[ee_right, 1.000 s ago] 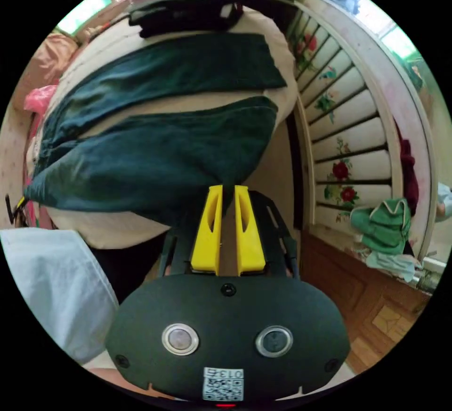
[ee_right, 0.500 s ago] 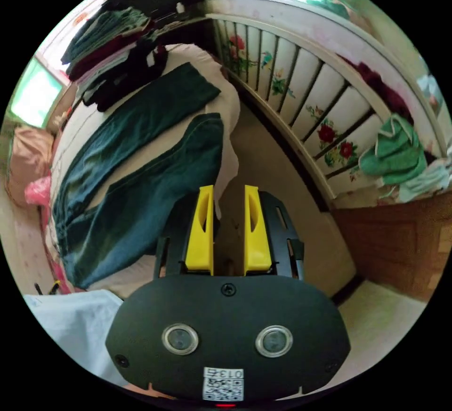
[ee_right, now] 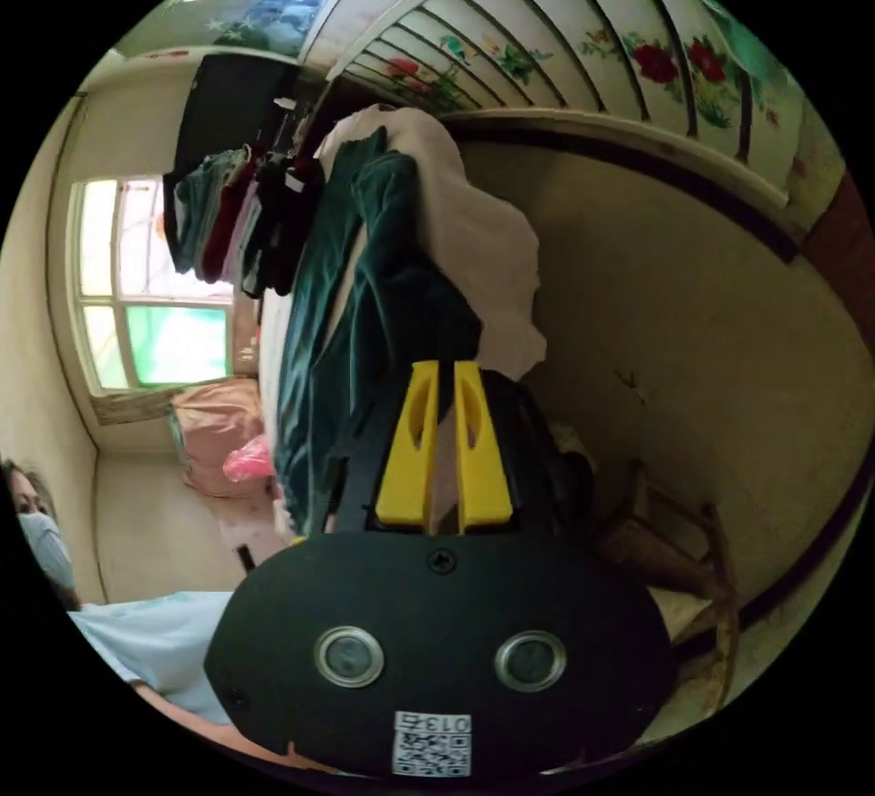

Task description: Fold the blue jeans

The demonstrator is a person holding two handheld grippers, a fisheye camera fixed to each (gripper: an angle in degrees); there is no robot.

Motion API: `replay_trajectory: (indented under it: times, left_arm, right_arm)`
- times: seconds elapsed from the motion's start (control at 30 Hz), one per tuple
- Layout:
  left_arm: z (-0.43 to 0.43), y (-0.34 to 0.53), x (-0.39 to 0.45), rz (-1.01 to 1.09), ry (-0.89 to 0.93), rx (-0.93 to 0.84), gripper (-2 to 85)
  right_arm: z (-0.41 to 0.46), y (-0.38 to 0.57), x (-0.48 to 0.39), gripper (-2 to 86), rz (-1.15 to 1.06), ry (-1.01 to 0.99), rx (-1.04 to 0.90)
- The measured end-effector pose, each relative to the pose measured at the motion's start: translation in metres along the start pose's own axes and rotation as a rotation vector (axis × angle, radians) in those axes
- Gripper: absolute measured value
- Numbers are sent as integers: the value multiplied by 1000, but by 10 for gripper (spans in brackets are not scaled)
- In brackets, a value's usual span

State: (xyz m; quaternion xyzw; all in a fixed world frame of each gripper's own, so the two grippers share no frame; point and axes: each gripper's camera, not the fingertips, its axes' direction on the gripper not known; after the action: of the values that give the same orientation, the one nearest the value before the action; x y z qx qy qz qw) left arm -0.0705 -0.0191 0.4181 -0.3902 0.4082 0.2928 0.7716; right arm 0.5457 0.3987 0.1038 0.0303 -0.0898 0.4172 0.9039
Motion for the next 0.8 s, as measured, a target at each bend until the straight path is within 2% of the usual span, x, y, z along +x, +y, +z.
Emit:
replay_trajectory:
  times: [0.03,0.13,0.2,0.27,0.37,0.47,0.53,0.63,0.7,0.8]
  left_arm:
    - [2,-5,2,4,-37,-17,59]
    - [2,-9,0,-2,-36,-17,33]
    - [1,-10,-1,-11,-32,-14,25]
    - [1,-10,-2,-40,-12,-2,16]
    - [1,-8,-3,-70,13,16,13]
    - [-10,-3,-4,-104,7,31,21]
    - [-26,3,-9,-147,-11,69,31]
    - [-58,11,-25,-237,-134,168,60]
    - [-74,8,-40,-298,-164,219,73]
    - [-91,-16,-62,-349,-188,303,95]
  right_arm:
    - [-1,-2,-9,39,-32,40,-7]
    - [-7,-5,-79,29,-325,293,-33]
    - [-20,8,-143,24,-622,426,58]
    - [-18,6,-161,23,-645,538,29]
    - [9,-15,-143,28,-532,678,-139]
    - [42,-30,-135,40,-476,725,-419]
    - [45,-29,-155,51,-537,734,-455]
    - [33,-37,-193,83,-571,700,-354]
    - [22,-46,-232,114,-581,748,-132]
    - [35,-56,-293,128,-723,735,49]
